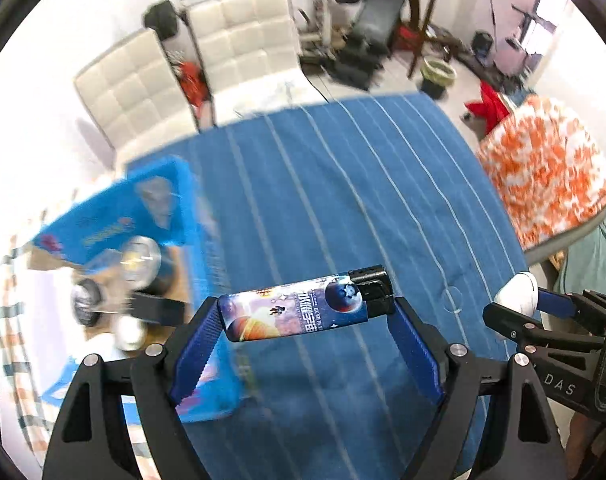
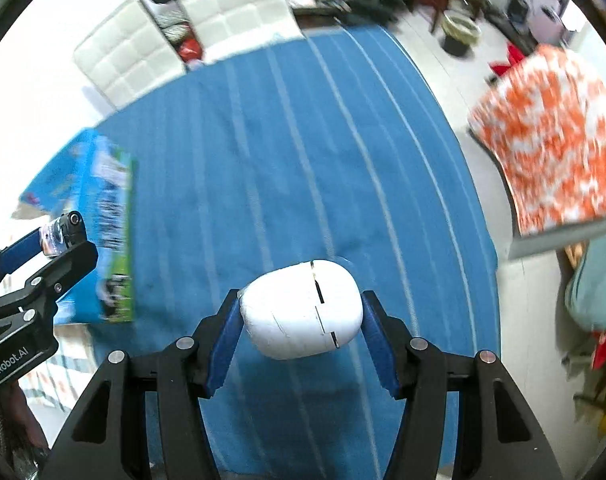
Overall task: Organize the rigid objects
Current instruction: 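Carry the tube and white case into the blue box and release both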
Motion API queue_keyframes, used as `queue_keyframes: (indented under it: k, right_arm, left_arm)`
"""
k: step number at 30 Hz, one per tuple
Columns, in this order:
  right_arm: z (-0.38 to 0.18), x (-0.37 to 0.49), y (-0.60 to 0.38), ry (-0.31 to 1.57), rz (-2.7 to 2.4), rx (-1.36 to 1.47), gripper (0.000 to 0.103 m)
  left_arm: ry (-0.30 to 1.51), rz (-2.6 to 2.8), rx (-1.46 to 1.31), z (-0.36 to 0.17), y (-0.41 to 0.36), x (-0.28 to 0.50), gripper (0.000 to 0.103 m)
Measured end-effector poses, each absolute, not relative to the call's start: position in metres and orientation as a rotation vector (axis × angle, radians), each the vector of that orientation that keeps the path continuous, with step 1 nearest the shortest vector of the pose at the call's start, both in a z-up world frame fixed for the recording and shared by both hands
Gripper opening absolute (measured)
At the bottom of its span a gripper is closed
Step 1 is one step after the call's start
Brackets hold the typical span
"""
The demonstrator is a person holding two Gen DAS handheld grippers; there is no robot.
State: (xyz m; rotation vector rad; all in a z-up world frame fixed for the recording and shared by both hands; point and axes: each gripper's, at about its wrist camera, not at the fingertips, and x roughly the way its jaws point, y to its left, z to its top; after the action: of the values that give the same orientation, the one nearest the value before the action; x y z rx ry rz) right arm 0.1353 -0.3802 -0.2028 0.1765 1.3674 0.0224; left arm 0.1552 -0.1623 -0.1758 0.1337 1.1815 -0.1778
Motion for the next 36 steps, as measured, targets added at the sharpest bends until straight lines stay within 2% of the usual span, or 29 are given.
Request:
queue_keyframes:
  k: [8, 20, 29, 36]
  right_arm:
    - [-0.136, 0.129, -0.281, 1.261, 0.163, 0.132, 0.061]
    - [-0.095, 0.115, -0.169, 1.198, 0.262, 0.027, 0.061]
    - [-0.081, 0.113, -0.122, 1.178, 0.308, -0.001, 0.061]
    - [-0.112, 0.139, -0.096, 1.248, 0.3, -0.009, 0.061]
  left_arm:
    - [1.116, -0.087, 0.079, -0.138, -0.095, 0.131, 0.083]
    - [1.051, 0.03, 0.005, -0.091, 0.004, 0.099, 0.083]
    - [1.035, 0.063, -0.054, -0.078, 0.057, 0.09, 0.083]
    - [1.129, 0.072, -0.177, -0.113, 0.11, 0.118, 0.083]
